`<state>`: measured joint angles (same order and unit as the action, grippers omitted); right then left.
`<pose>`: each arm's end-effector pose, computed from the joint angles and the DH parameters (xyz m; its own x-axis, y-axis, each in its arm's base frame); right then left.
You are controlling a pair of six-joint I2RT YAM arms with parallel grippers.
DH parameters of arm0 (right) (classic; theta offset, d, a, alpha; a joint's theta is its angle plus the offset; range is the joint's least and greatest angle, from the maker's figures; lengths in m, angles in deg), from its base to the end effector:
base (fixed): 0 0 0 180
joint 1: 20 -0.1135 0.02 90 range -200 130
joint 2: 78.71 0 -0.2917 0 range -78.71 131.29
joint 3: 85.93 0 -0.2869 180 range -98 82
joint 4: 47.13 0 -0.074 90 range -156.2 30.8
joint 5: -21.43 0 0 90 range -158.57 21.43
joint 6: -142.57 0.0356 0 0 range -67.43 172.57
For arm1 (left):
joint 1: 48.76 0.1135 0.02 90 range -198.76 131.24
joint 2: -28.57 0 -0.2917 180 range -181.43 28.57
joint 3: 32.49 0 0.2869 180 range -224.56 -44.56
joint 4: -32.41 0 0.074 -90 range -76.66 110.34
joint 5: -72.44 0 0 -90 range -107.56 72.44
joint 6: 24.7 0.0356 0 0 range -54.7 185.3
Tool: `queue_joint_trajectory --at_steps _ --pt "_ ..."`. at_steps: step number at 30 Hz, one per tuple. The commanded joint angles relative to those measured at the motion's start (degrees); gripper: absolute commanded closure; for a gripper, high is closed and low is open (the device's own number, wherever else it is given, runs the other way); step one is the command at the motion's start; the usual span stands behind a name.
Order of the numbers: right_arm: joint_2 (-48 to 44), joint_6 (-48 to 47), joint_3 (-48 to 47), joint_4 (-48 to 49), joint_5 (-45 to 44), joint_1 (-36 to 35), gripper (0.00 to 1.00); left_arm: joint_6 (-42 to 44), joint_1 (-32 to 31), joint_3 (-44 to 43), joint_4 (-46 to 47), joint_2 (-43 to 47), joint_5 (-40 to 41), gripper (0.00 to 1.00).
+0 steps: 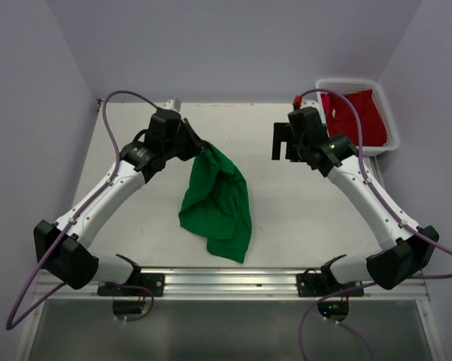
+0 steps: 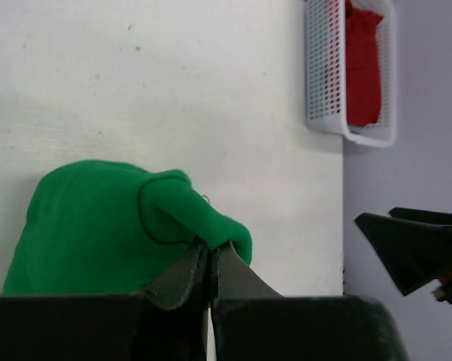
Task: Fold and stack the t-shirts
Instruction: Flatten out the tshirt
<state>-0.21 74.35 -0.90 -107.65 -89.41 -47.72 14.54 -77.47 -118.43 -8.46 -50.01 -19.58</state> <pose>0.2839 0.1349 0.4061 -0.6489 0.0508 -0.7592 0.0349 0.9987 0.0370 0.2960 -0.1635 0.3757 -0.6981 -0.5002 -0.5124 -0.0550 0.7509 -0.6581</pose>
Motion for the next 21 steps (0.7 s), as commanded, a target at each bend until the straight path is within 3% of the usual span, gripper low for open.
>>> queue_joint_trajectory --at_steps 1,3,6,13,14,16,17,18,21 --pt "0.3 -1.0 -0.8 0.2 0.4 -0.1 0.01 -3.8 -0.6 -3.8 6.6 2.0 1.7 1.0" --pt "0.7 -1.0 -1.4 0.2 0.4 0.0 0.01 -3.9 -0.4 -2.5 7.0 1.4 9.0 1.0" --pt "1.3 -1.1 -2.3 -0.4 0.3 -0.1 0.01 -6.1 3.3 1.7 6.0 0.0 12.8 1.0" --pt "0.2 -1.8 -1.5 -1.4 -0.2 0.0 0.01 -12.5 27.9 21.7 4.6 0.1 8.7 0.99" --pt "0.2 -1.8 -1.2 -1.3 0.1 -0.1 0.01 -12.7 32.5 25.7 6.5 0.4 6.2 0.84" --pt "0.4 -1.9 -1.0 -1.1 0.4 -0.1 0.01 -11.1 35.0 27.8 7.8 0.9 3.4 0.68" --pt "0.5 -1.9 -0.8 -1.0 0.3 -0.1 0.01 -9.5 35.2 27.9 7.7 1.9 3.2 0.57" --pt "0.9 -2.1 -0.5 -1.0 0.4 -0.1 0.01 -8.7 35.0 27.9 7.8 3.0 3.1 0.4" --pt "1.5 -1.9 -0.3 -0.9 0.6 0.0 0.01 -7.2 31.7 26.2 7.3 8.9 7.5 0.18"
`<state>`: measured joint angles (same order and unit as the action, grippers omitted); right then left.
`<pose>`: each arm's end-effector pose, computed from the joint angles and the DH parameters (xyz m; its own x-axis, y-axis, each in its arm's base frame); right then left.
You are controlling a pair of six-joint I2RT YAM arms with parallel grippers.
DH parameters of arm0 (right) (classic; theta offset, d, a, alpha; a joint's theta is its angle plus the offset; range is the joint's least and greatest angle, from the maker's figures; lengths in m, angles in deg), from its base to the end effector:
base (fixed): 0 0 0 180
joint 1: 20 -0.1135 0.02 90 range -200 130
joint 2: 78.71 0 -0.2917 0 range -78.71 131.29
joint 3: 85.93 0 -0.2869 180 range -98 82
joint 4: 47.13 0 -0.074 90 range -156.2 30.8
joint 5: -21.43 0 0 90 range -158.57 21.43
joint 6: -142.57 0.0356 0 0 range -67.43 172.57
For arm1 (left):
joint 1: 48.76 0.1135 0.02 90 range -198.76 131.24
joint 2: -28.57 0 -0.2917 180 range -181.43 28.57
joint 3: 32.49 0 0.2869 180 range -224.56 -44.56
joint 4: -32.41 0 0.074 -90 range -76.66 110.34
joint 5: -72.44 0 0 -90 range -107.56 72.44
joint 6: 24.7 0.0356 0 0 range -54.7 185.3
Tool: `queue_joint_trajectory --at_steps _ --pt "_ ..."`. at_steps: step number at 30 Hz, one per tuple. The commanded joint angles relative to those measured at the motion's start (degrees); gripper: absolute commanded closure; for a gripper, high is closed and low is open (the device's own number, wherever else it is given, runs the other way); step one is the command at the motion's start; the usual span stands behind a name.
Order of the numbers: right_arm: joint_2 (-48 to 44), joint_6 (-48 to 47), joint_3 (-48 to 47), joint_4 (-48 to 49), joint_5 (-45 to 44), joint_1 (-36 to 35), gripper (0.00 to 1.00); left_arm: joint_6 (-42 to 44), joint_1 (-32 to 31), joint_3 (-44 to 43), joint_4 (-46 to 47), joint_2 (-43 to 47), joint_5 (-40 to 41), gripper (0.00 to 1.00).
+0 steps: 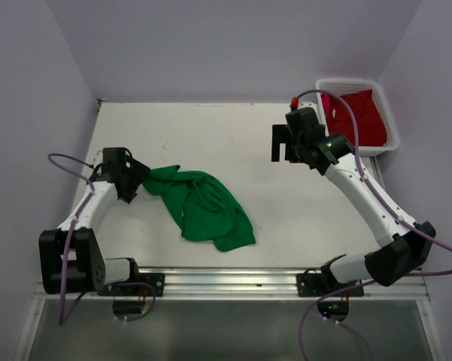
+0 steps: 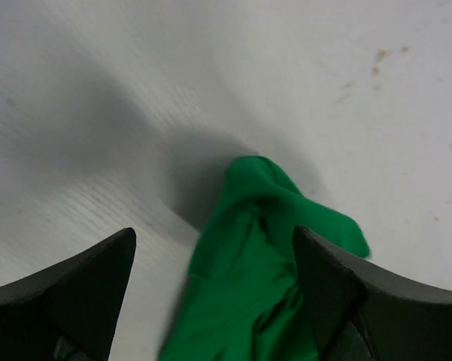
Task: Fold and stack the t-shirts
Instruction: Flatten out the tshirt
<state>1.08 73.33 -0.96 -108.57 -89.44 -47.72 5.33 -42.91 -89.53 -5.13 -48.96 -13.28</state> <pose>0.2886 0.1373 0.3986 -0.6741 0.0199 -0.7383 0.0242 0.9997 0.0049 0.2820 0.0316 0.2050 -0.3003 -0.8986 -0.3198 -0.8012 0.4196 -0.4267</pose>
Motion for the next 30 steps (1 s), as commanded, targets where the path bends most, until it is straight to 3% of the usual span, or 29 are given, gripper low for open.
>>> queue_joint_trajectory --at_steps 1,3,9,10,14,18,21,25,30 --pt "0.3 -0.9 -0.3 0.2 0.7 0.0 0.01 2.7 -5.2 -3.4 4.5 9.3 2.6 0.09" --pt "0.5 -0.7 -0.3 0.4 1.0 -0.1 0.01 5.7 -8.3 -6.1 4.5 11.8 4.1 0.0" --pt "0.7 -0.5 0.2 0.7 1.3 0.0 0.01 22.7 -14.0 -13.2 7.6 5.4 -7.2 0.02" --pt "0.8 -0.4 0.3 0.7 1.3 -0.1 0.01 26.8 -14.8 -14.2 6.2 3.6 -8.5 0.05" --pt "0.6 -0.1 0.7 1.0 1.4 -0.1 0.01 36.0 -18.1 -19.7 -0.2 -8.7 -10.5 0.32" --pt "0.8 -0.1 0.8 0.8 1.0 0.0 0.01 42.8 -24.3 -23.0 -3.3 -13.6 -4.7 0.52" --pt "0.6 -0.2 1.0 0.8 1.0 -0.1 0.01 46.2 -29.2 -24.6 -5.5 -16.0 -0.2 0.53" --pt "0.5 -0.4 1.2 0.6 0.8 0.0 0.01 47.4 -29.9 -25.3 -5.9 -18.2 4.7 0.52" --pt "0.4 -0.5 1.6 0.8 0.7 0.0 0.01 46.2 -30.2 -27.4 -8.5 -19.8 16.7 0.47"
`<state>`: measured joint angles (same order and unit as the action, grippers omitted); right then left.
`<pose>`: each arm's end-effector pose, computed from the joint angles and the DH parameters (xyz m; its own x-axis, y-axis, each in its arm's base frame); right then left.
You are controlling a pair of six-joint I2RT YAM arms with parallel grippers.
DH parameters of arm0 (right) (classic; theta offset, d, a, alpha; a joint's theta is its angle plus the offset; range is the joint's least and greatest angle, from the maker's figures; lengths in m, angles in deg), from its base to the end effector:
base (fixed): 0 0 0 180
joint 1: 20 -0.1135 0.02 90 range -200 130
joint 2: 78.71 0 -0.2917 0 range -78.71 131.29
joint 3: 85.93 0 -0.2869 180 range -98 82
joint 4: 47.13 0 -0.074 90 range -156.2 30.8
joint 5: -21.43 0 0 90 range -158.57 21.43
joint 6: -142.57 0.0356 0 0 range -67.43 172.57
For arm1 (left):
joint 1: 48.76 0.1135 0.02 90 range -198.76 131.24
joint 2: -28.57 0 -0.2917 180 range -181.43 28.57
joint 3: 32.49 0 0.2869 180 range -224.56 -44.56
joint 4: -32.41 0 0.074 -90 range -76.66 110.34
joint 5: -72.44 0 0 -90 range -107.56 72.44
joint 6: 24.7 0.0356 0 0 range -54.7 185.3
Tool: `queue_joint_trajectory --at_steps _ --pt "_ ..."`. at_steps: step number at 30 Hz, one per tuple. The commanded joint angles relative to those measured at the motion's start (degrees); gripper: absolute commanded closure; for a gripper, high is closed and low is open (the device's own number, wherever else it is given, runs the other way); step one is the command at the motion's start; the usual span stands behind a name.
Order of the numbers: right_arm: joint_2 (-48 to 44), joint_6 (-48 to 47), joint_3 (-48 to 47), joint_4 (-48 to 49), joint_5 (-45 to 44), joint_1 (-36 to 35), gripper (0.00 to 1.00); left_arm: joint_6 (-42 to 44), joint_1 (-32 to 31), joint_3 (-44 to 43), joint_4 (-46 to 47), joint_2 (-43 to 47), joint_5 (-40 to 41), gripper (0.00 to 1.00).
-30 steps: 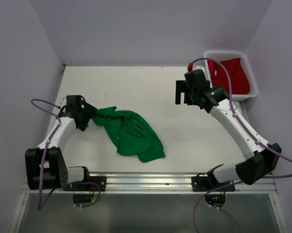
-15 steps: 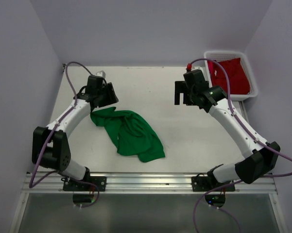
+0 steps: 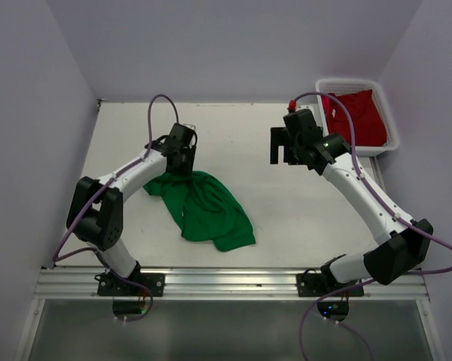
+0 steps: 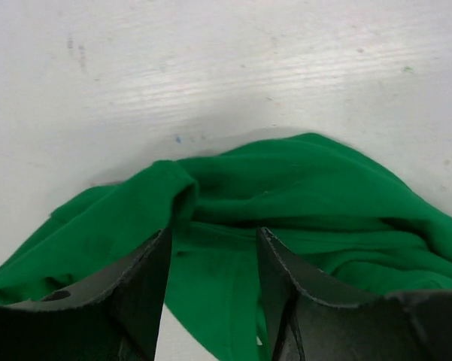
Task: Fold and stack the t-shirts
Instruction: Flatten out the tshirt
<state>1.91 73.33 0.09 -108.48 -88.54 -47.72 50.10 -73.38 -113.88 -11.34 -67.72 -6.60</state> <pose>0.2920 0.1397 0.3877 -0.6983 0.0094 -0.7158 0.0135 0.9999 -0.0001 0.3536 -0.1546 0.2366 -0.8329 0.0985 -0.5446 0.1044 0.9943 0.0203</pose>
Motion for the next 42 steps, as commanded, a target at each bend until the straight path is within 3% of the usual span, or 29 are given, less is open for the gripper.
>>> queue_joint_trajectory --at_steps 1,5,15,18,21,22,23,30,38,41,42 --pt "-0.3 -0.5 0.5 0.8 -0.2 0.0 0.01 0.5 0.1 -3.5 -2.7 -0.9 11.6 0.47" --pt "-0.1 -0.5 0.5 0.8 0.1 -0.1 0.01 -0.4 0.1 -4.4 -3.6 -0.8 16.9 0.44" --pt "-0.7 -0.5 0.8 0.5 -0.4 0.0 0.01 0.5 0.2 -6.0 -2.7 -6.5 16.5 0.46" --pt "-0.8 -0.5 1.1 0.6 -0.3 0.0 0.01 0.3 0.3 -6.3 -2.6 -7.6 17.1 0.5" --pt "-1.2 -0.5 1.6 0.7 -0.3 -0.1 0.01 -0.5 0.5 -6.7 -2.8 -7.4 18.6 0.73" --pt "-1.3 -0.5 1.7 0.7 -0.3 0.0 0.01 -0.7 0.5 -7.0 -2.8 -7.2 19.0 0.92" --pt "-1.3 -0.5 2.0 0.8 -0.3 -0.1 0.01 -0.9 0.5 -7.1 -2.8 -6.8 19.9 1.0" --pt "-2.4 -0.5 2.8 0.8 -0.8 -0.1 0.01 -2.4 -0.2 -10.8 -4.9 0.7 22.6 1.0" --pt "-1.1 1.0 5.8 3.3 1.5 0.0 0.01 -3.2 -2.4 -24.8 -11.4 12.2 20.2 1.0" --pt "-1.3 1.2 9.7 8.4 13.6 -0.1 0.01 -3.0 -2.4 -28.1 -13.7 12.6 20.0 1.0" --pt "-2.0 1.6 11.1 12.4 22.7 -0.1 0.01 -2.9 -2.4 -28.1 -13.8 12.8 20.1 1.0"
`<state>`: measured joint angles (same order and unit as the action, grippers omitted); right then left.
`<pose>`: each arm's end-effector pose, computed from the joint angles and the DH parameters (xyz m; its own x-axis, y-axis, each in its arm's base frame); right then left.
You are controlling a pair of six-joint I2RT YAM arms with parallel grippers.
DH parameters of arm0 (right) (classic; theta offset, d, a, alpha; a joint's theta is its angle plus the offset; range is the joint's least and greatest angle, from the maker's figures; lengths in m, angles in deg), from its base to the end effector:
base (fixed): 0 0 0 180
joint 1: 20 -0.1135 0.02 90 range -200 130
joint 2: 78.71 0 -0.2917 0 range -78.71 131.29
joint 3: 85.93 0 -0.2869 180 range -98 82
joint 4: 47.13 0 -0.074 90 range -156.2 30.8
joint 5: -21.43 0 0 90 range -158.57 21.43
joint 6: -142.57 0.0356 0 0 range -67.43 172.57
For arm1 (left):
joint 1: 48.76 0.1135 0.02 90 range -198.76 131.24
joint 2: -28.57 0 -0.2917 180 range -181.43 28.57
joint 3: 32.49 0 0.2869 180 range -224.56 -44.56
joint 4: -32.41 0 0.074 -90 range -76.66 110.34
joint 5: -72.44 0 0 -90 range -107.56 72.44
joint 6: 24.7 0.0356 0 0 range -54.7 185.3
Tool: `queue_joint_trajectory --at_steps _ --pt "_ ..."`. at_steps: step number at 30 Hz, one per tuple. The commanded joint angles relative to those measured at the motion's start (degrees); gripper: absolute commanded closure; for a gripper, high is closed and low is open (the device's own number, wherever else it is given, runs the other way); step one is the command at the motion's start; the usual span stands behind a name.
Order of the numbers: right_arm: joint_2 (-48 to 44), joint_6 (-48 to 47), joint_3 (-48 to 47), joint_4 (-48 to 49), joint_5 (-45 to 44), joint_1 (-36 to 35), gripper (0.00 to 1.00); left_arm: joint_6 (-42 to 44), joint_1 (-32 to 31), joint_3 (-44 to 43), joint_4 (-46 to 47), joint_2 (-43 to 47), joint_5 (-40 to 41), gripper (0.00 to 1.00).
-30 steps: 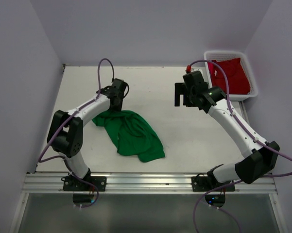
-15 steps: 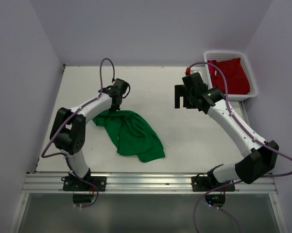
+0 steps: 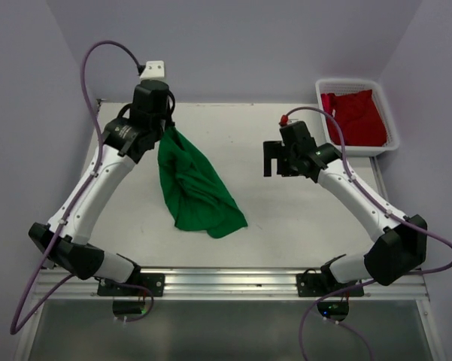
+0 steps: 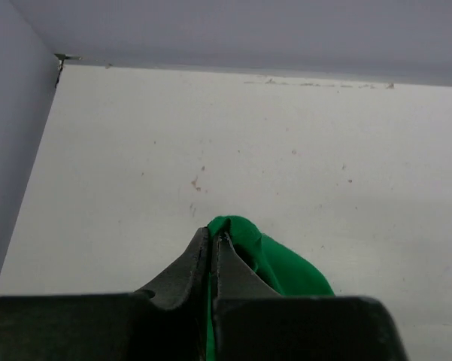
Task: Fold and stack the t-shirts
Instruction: Flatten out the tshirt
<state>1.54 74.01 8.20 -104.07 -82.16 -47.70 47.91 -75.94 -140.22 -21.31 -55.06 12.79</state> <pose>0.2908 0.1432 0.3443 -0.7610 0.0018 -0.6488 -0.0469 0.9972 0.0577 0.3112 -0.1396 0.4688 -0.4206 -0.0740 -0.9042 -0.1281 0.9915 -0.0215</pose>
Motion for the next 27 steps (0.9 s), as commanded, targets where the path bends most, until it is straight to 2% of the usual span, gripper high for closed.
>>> queue_joint_trajectory --at_steps 1,4,10,14,16,21,23,27 --pt "-1.8 1.9 5.7 9.8 20.5 -0.1 0.01 -0.7 0.2 -1.6 -4.0 0.3 0.9 1.0" --pt "-2.6 5.4 11.6 16.0 31.9 -0.3 0.02 -1.1 0.2 -1.0 -4.6 0.9 1.0 1.0" --pt "2.6 8.6 19.4 25.3 39.3 -2.5 0.05 -2.0 0.2 -3.1 -5.0 2.6 -2.4 1.0" --pt "6.8 8.1 18.3 27.4 39.6 -4.9 0.05 -2.4 0.1 -8.8 -7.4 2.4 -6.6 1.0" --pt "7.1 7.6 16.9 27.3 38.9 -5.2 0.05 -2.2 0.0 -12.3 -9.7 2.3 -11.5 1.0" --pt "7.3 5.3 13.0 23.6 35.4 -5.2 0.04 -2.0 -1.3 -29.0 -11.7 2.9 -27.0 1.0" --pt "7.2 4.8 12.5 22.7 33.5 -5.2 0.04 -2.7 -1.5 -35.3 -13.2 3.2 -28.6 1.0" --pt "6.3 4.9 11.9 21.8 30.6 -5.2 0.04 -3.8 -1.5 -33.4 -10.8 7.3 -29.8 1.0"
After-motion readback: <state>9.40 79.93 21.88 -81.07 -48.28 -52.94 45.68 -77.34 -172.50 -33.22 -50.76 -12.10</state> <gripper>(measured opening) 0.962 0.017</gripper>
